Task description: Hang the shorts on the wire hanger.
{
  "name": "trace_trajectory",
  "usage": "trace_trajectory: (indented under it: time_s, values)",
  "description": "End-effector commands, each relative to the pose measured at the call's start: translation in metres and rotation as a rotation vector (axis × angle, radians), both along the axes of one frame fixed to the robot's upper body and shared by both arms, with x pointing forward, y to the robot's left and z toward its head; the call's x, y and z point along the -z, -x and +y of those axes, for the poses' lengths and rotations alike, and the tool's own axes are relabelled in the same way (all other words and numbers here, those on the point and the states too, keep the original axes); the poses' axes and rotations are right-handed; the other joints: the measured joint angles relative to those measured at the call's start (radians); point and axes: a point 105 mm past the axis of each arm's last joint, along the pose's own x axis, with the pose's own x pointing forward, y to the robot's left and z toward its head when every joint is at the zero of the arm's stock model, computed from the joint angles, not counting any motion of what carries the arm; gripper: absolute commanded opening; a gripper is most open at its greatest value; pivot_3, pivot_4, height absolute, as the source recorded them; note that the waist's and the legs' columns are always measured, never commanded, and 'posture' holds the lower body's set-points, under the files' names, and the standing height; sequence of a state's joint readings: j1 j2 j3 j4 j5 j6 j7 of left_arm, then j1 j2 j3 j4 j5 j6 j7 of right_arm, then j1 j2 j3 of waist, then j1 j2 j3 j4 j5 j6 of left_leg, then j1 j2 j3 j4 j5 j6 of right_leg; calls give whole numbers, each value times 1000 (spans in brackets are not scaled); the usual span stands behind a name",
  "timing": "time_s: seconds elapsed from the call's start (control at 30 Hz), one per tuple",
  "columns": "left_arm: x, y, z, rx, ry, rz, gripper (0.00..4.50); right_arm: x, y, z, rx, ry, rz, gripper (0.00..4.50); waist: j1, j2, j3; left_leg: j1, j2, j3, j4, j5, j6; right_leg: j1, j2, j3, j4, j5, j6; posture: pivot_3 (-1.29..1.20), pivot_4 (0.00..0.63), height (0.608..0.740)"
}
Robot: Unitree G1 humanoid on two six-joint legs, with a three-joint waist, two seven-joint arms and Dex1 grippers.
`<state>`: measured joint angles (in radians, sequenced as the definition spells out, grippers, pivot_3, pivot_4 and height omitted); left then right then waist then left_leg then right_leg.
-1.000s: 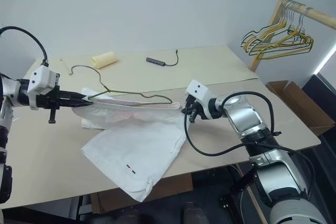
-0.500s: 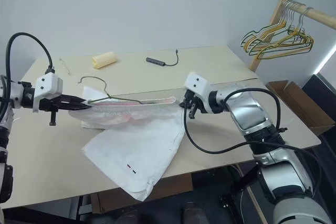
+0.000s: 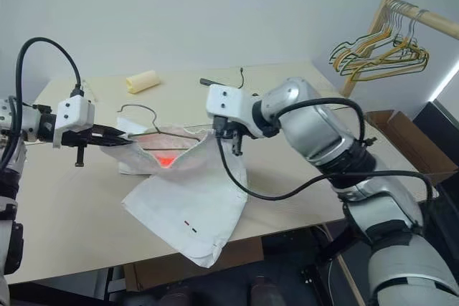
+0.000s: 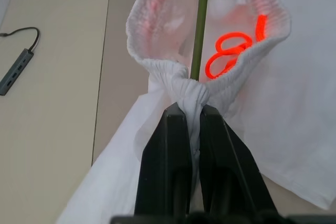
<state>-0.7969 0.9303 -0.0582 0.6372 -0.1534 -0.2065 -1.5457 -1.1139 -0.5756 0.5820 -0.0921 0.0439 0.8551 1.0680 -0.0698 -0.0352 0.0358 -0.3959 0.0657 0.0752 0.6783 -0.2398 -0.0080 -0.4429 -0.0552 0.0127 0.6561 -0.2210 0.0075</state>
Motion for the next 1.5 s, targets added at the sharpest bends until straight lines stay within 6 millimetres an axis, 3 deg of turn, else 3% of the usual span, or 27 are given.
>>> trace_trajectory:
  time_s: [0.03, 0.27, 0.37, 0.6, 0.77, 1.07, 1.17, 1.4, 1.47, 1.5]
  values:
    - [-17, 2, -2, 22, 7, -57, 0, -14, -5, 5, 5, -17, -45, 46, 0, 0, 0, 0, 0, 0, 0, 0, 0, 0, 0, 0, 0, 0, 0, -31, 0, 740]
    - [-16, 2, -3, 16, 45, -63, 0, -14, -10, 12, -11, -43, -88, 46, 0, 0, 0, 0, 0, 0, 0, 0, 0, 0, 0, 0, 0, 0, -1, -29, 0, 740]
    - [-14, 2, -2, 10, 34, -65, 0, -12, -8, 11, -49, -43, -107, 742, 0, 0, 0, 0, 0, 0, 0, 0, 0, 0, 0, 0, 0, 0, -1, -29, 0, 740]
    - [-14, 2, -8, 32, 86, -63, 0, -1, 5, 12, -143, -63, -64, 3144, 0, 0, 0, 0, 0, 0, 0, 0, 0, 0, 0, 0, 0, 0, -1, -29, 0, 740]
    - [-16, 5, -11, 55, 110, -57, 0, 10, -4, 10, -87, -101, -1, 3144, -2, 0, 0, 0, 0, 0, 1, 0, 0, 0, 0, 0, 1, 0, -1, -28, 0, 740]
    - [-14, 8, -9, 60, 100, -46, 0, 8, -12, 3, -6, -198, 82, 3144, 0, 0, 0, 0, 0, 0, 1, 0, 0, 0, 0, 0, 0, 1, -1, -27, 0, 740]
    - [-15, 10, -12, 83, 113, -38, 0, 11, -9, 3, -16, -209, 113, 2619, 0, 0, 0, 0, 0, 0, 1, 0, 0, 0, 0, 0, 0, 1, -1, -28, 0, 740]
    - [-16, 12, -15, 102, 124, -36, 0, 14, -1, 8, -63, -212, 119, 322, -1, 0, 0, 0, 0, 0, 1, 0, 0, 0, 0, 0, 0, 1, -1, -29, 0, 740]
    - [-14, 11, -14, 95, 116, -33, 0, 14, 0, 9, -65, -214, 115, 82, 0, 0, 0, 0, 0, -1, 1, 0, 0, 0, 0, 0, 0, 1, -1, -31, 0, 740]
    - [-12, 8, -13, 72, 110, -45, 331, 16, 0, 8, -66, -211, 112, 82, -1, 0, 0, 0, 0, -1, 1, 0, 0, 0, 0, 0, 0, 1, -1, -32, 0, 740]
